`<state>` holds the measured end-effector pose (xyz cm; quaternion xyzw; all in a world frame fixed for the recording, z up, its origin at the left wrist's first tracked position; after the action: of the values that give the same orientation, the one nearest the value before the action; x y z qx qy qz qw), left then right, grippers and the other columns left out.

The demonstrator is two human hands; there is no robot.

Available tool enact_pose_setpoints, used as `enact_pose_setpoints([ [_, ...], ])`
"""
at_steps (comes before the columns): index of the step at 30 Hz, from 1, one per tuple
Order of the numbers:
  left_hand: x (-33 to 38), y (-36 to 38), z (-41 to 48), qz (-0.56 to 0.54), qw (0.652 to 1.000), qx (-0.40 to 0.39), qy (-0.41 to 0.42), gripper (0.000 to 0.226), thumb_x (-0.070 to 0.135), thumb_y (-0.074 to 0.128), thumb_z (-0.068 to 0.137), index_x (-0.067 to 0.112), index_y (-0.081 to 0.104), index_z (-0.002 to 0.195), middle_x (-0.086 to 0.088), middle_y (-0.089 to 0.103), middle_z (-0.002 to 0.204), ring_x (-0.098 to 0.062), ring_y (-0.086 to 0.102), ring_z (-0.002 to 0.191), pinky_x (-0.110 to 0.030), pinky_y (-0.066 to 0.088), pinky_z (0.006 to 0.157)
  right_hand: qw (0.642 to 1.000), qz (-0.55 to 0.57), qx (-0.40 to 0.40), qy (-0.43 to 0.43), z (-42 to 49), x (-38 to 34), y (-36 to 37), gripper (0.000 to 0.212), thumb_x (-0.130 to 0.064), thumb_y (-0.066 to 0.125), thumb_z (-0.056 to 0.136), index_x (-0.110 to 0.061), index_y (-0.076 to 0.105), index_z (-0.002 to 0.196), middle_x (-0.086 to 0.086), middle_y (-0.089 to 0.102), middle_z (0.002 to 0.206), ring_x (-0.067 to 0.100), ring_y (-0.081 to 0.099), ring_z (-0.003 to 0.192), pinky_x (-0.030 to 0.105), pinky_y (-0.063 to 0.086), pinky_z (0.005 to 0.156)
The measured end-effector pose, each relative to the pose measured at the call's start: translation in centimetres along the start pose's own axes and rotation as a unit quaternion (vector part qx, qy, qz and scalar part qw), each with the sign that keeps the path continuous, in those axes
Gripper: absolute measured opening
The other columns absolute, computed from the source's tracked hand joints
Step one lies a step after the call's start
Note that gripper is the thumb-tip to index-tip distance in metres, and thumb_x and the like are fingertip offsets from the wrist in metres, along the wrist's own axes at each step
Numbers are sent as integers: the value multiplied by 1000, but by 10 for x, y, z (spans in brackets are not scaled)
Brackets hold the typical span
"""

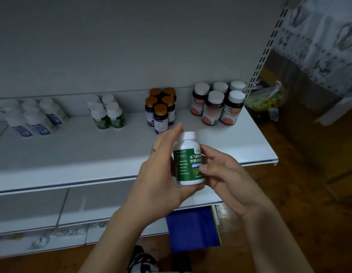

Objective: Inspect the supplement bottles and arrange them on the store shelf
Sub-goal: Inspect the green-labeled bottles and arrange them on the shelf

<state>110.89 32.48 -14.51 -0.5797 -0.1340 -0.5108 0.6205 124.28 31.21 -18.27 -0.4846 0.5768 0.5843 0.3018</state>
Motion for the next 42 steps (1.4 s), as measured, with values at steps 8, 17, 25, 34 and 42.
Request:
enact_pose_setpoints([
  [8,2,-4,-3,-44,999,-13,5,120,44,88,61,38,11,153,11,51,114,4,53,85,-3,37,77,986,153,-57,27,5,15,4,68,-21,73,74,2,53,134,32,55,130,42,54,119,50,45,103],
  [17,-8,-34,-1,-69,997,-21,36,111,39,86,61,29,22,152,9,55,122,11,53,86,-3,40,75,983,157,-93,9,24,13,35,57,-23,74,76,-1,61,127,23,64,117,35,63,110,45,51,96],
  [25,-48,-81,-5,-21,999,-26,21,107,56,85,59,42,25,147,29,35,135,2,44,108,-5,36,86,987,124,-101,11,59,24,78,65,-22,73,76,4,53,133,31,55,127,46,56,113,52,47,98],
  [34,-87,-140,-12,0,1000,5,13,100,61,81,57,44,30,142,23,39,137,-8,34,129,-14,36,99,972,166,-166,23,96,38,144,57,-15,64,84,5,49,135,30,56,130,40,64,108,45,54,90],
  [42,-110,-163,-13,21,999,-2,36,100,53,85,58,48,27,140,36,31,133,1,26,129,-2,25,98,970,184,-158,21,119,54,166,54,-11,55,86,4,47,138,25,59,128,38,61,113,46,52,93],
])
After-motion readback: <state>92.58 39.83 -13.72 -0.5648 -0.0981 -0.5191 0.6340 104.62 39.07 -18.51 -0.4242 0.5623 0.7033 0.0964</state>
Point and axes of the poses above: each hand's wrist, its own z-axis towards the middle knuckle, its own y-axis out of the palm, x = y × z, the point moved 6 cm from there along z, towards the middle knuckle
